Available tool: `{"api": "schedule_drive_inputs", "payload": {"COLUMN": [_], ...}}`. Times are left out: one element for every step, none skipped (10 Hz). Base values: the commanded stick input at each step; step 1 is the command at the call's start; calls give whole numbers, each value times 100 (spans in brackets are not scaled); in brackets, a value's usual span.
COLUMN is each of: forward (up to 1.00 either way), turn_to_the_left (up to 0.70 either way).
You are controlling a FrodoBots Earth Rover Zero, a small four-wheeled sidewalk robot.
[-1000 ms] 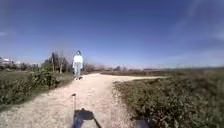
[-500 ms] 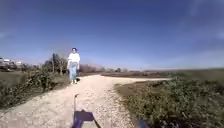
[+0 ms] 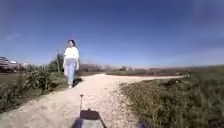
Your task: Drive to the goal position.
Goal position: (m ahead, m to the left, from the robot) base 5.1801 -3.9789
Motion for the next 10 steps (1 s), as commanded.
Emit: {"api": "schedule_drive_inputs", "payload": {"forward": [50,50,50,50,50,50,50,50,50,50], "turn_to_the_left": [0,0,0,0,0,0,0,0,0,0]}}
